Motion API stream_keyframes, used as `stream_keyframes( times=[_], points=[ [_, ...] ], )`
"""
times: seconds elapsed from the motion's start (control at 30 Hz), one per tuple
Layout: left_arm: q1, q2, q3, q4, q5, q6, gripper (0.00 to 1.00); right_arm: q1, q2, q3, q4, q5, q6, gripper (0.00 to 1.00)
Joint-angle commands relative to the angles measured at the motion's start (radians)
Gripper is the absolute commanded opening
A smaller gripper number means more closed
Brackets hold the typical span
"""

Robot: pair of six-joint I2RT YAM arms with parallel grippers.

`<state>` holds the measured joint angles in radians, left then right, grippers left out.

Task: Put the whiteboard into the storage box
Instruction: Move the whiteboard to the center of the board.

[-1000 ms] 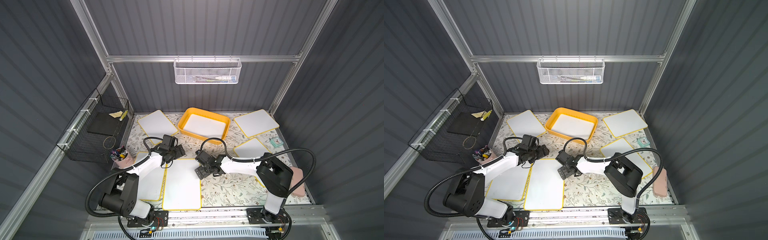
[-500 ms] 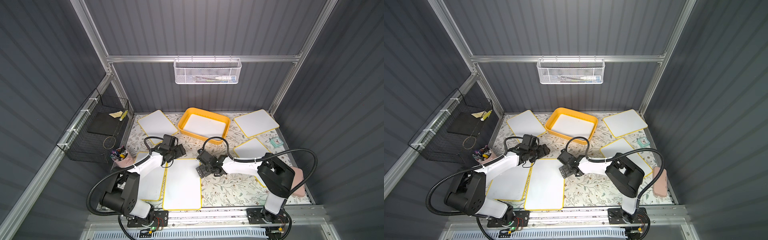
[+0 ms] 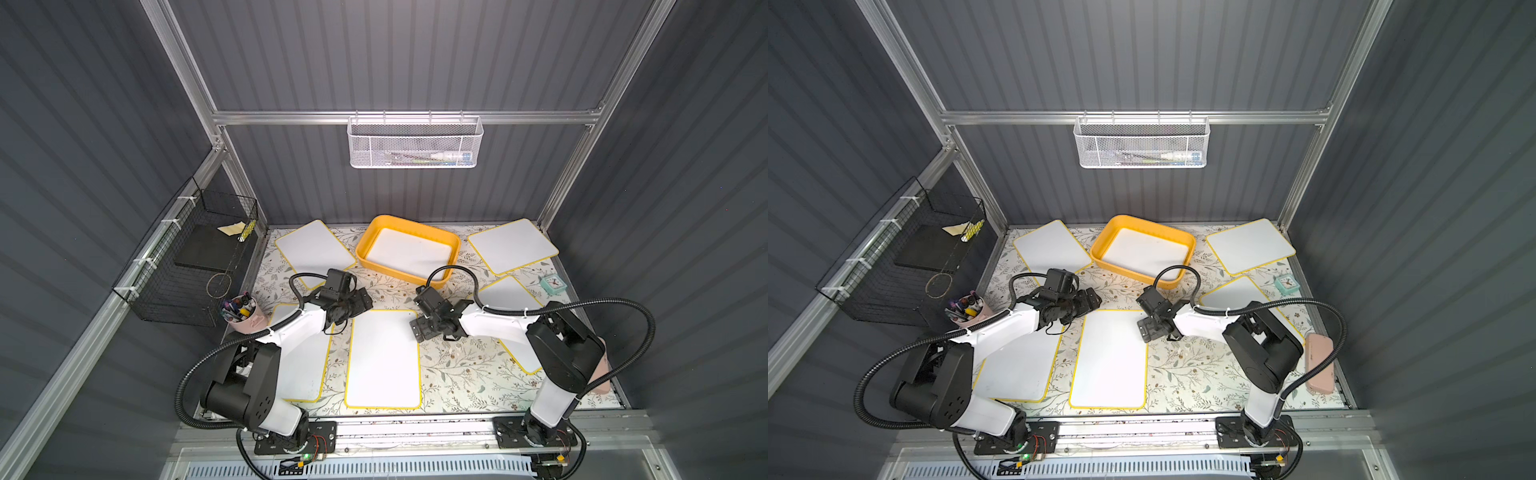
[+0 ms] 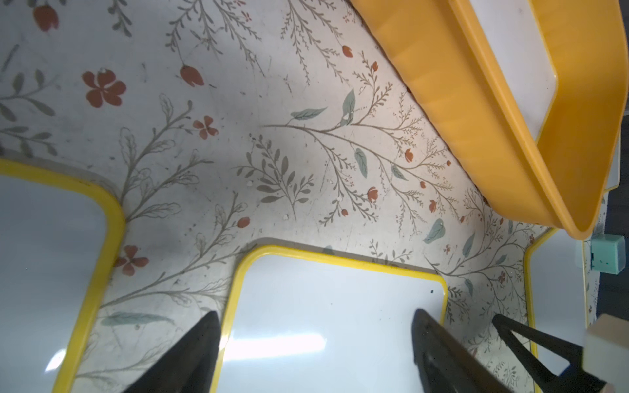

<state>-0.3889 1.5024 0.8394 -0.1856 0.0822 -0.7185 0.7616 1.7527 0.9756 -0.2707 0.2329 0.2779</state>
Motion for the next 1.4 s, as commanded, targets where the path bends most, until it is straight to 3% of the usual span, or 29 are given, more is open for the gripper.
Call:
stream_keyframes(
  times=[0.0, 0.33, 0.5, 0.7, 0.87, 0.97, 1.2, 1.37],
  points=[
    [0.007, 0.021, -0.004, -0.016, 0.027, -0.003, 0.88, -0.039, 0.0, -0.021, -0.082, 0.007, -0.04, 0.99],
    [0.007, 0.018, 0.028, -0.14, -0.019, 0.094, 0.89, -0.1, -0.053, -0.052, -0.082, -0.033, -0.036, 0.99],
    [0.007, 0.06, 0.089, -0.306, -0.017, 0.142, 0.89, -0.12, -0.076, -0.052, -0.094, -0.081, -0.018, 0.99],
    [0.007, 0.036, 0.056, -0.368, 0.065, 0.154, 0.89, -0.112, -0.18, -0.075, -0.099, -0.269, 0.1, 0.99],
    [0.003, 0.023, -0.001, -0.323, 0.213, 0.155, 0.89, -0.113, -0.226, -0.129, -0.085, -0.414, 0.191, 0.99],
    [-0.001, 0.021, -0.041, -0.308, 0.24, 0.139, 0.89, -0.111, -0.223, -0.153, -0.071, -0.489, 0.244, 0.99],
    [-0.051, 0.026, -0.038, -0.417, 0.256, 0.156, 0.89, -0.109, -0.179, -0.183, -0.029, -0.627, 0.362, 0.99],
    [-0.092, 0.037, -0.074, -0.402, 0.311, 0.166, 0.89, -0.106, -0.151, -0.198, 0.018, -0.636, 0.432, 0.99]
  ],
)
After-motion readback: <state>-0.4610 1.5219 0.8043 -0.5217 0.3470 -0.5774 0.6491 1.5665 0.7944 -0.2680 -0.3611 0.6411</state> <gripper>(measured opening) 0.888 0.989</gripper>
